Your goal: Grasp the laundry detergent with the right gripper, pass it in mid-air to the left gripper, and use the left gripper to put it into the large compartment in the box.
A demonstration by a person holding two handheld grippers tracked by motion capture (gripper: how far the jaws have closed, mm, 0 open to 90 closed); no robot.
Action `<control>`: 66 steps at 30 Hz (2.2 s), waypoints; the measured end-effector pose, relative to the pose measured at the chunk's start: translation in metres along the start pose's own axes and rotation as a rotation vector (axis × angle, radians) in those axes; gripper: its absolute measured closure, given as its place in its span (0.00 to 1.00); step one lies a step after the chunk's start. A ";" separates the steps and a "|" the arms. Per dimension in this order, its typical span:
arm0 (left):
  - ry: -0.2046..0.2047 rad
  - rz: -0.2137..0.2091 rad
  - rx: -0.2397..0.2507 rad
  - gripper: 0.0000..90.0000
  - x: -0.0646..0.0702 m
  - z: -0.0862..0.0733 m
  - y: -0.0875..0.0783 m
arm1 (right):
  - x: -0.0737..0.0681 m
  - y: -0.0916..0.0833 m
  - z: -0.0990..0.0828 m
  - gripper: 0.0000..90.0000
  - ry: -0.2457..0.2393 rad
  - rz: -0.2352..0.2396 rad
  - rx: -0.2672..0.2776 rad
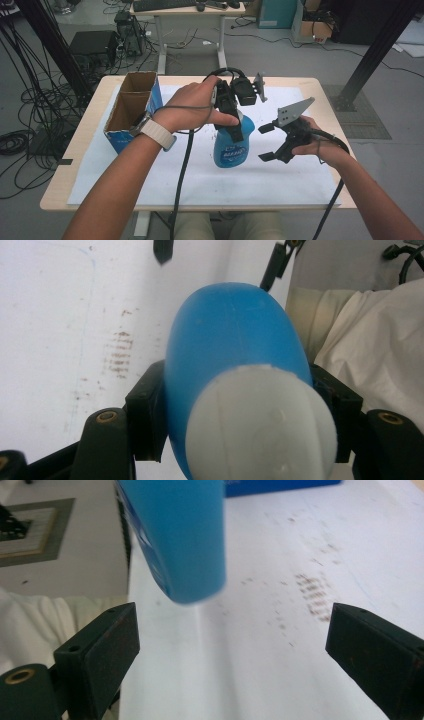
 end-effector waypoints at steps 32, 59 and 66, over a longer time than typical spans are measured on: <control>-0.330 0.107 -0.001 0.41 -0.045 -0.013 -0.085 | 0.027 -0.057 -0.049 0.08 0.033 -0.120 -0.192; -0.697 0.221 0.030 0.41 -0.080 -0.059 -0.136 | 0.040 -0.068 -0.062 0.09 0.068 -0.147 -0.216; -0.772 0.235 0.036 0.41 -0.088 -0.073 -0.150 | 0.042 -0.067 -0.064 0.09 0.069 -0.150 -0.218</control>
Point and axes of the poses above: each handheld gripper's, and its own axes: y roughly forward along the jaws, z roughly out of its top, x roughly to its right, the point moved 5 cm from there along y, roughly forward along the jaws, and after that the axes turned 6 degrees about -y, right-handed, at the moved point
